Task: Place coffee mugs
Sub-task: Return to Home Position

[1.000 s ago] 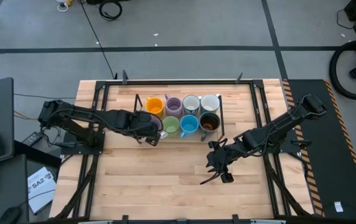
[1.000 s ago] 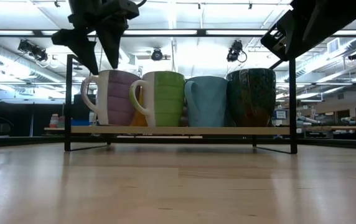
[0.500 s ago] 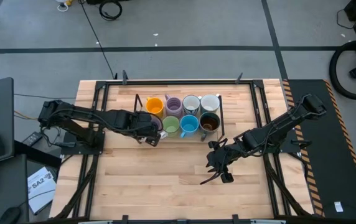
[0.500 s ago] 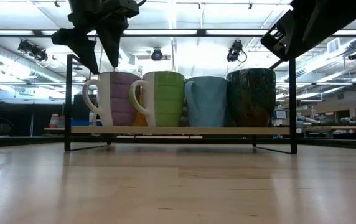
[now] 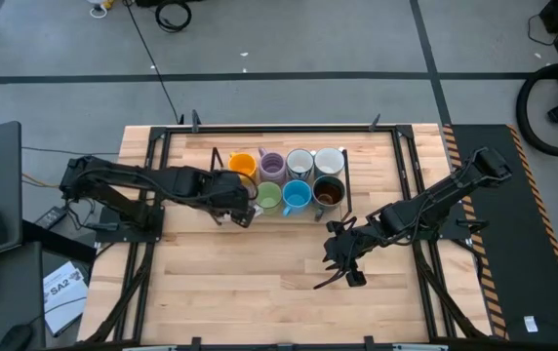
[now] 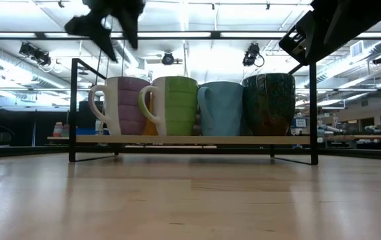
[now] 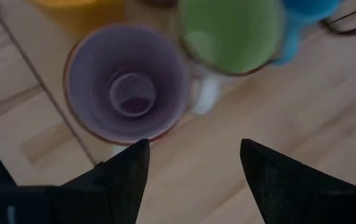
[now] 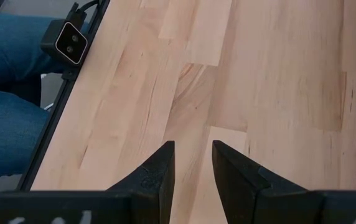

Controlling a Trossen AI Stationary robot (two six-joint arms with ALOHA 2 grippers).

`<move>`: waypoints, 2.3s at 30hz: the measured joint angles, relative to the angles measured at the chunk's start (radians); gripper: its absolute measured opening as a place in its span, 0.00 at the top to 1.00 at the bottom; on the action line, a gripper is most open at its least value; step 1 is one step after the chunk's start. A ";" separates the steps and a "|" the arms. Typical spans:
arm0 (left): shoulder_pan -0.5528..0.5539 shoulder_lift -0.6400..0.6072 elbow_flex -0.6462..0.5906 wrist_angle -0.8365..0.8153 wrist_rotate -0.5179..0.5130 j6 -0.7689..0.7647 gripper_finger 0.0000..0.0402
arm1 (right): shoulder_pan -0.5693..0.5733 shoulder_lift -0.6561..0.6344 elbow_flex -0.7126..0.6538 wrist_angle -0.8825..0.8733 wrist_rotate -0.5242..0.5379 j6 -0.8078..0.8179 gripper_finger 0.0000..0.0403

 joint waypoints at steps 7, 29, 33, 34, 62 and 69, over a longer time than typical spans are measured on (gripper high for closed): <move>-0.021 0.000 0.173 -0.031 -0.002 0.183 0.36 | 0.000 0.000 0.000 0.000 0.000 0.000 0.72; -0.118 0.000 0.312 0.368 -0.167 0.919 0.36 | -0.129 -0.011 0.258 -0.008 0.000 -0.139 0.72; -0.118 0.000 0.312 0.367 -0.167 0.922 0.36 | -0.167 -0.060 0.369 -0.116 0.000 -0.199 0.72; -0.118 0.000 0.312 0.367 -0.167 0.922 0.36 | -0.177 -0.077 0.396 -0.145 0.000 -0.202 0.72; -0.118 0.000 0.312 0.365 -0.167 0.917 0.36 | -0.249 -0.725 0.403 -0.503 0.006 -0.155 0.72; -0.118 0.000 0.312 0.366 -0.167 0.917 0.36 | -0.249 -0.896 0.126 -0.299 0.082 -0.156 0.72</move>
